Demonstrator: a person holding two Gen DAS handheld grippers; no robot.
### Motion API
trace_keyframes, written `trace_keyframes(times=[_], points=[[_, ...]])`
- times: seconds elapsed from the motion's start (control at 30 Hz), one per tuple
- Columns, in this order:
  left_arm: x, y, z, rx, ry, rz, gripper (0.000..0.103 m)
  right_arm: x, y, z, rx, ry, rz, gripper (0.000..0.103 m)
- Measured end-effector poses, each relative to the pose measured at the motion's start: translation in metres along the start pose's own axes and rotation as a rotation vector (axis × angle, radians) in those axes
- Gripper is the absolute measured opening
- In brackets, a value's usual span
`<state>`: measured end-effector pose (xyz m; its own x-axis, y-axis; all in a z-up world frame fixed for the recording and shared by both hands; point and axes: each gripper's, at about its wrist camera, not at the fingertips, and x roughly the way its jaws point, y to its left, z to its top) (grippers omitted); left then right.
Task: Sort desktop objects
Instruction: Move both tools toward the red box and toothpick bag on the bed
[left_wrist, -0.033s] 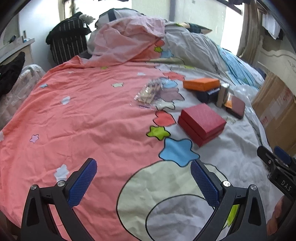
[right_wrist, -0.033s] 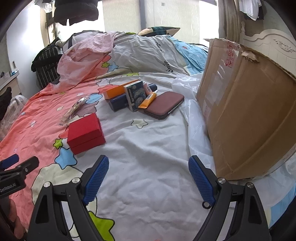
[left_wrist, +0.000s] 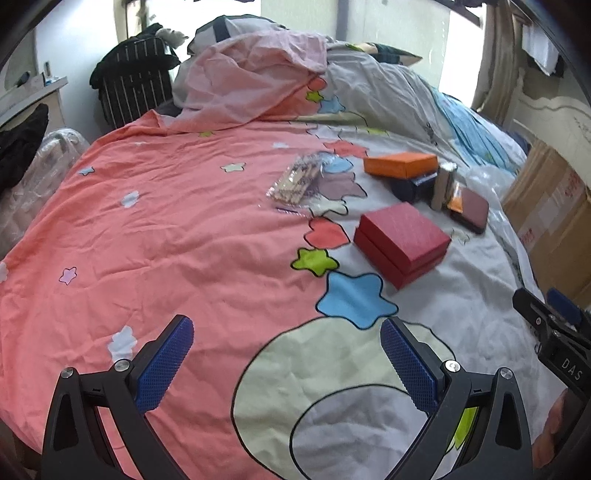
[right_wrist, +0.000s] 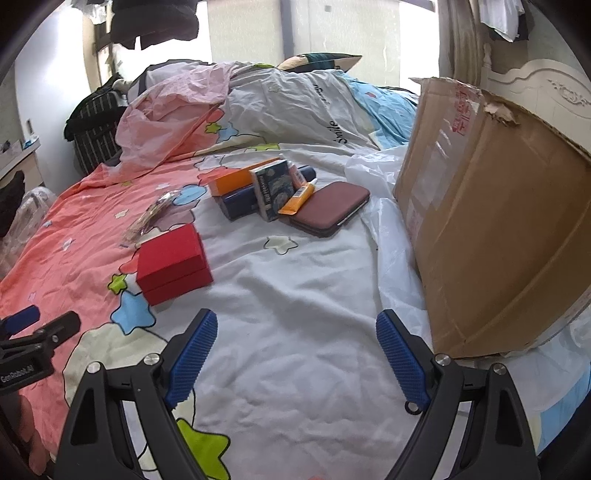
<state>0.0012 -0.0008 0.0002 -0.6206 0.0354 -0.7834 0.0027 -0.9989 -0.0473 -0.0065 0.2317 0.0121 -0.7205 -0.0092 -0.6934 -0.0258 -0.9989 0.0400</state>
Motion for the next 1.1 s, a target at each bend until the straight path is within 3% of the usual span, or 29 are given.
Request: trace_keyframes(times=[0.23,0.5,0.67,1.1], points=[[-0.004,0.003,-0.003,-0.021,-0.015,-0.012,0.103,-0.013,0.009,-0.011,-0.002,-0.041,-0.021,0.086],[-0.01,0.005,-0.006,-0.032,-0.04,-0.007,0.103,-0.004,-0.01,-0.007,0.043,0.032,0.054,0.086],[-0.014,0.002,-0.005,-0.017,-0.058,0.022,0.103,-0.009,-0.005,-0.008,0.025,0.022,0.055,0.086],[-0.018,0.006,-0.003,-0.034,-0.081,0.009,0.103,-0.009,-0.002,-0.007,0.026,0.024,0.087,0.086]])
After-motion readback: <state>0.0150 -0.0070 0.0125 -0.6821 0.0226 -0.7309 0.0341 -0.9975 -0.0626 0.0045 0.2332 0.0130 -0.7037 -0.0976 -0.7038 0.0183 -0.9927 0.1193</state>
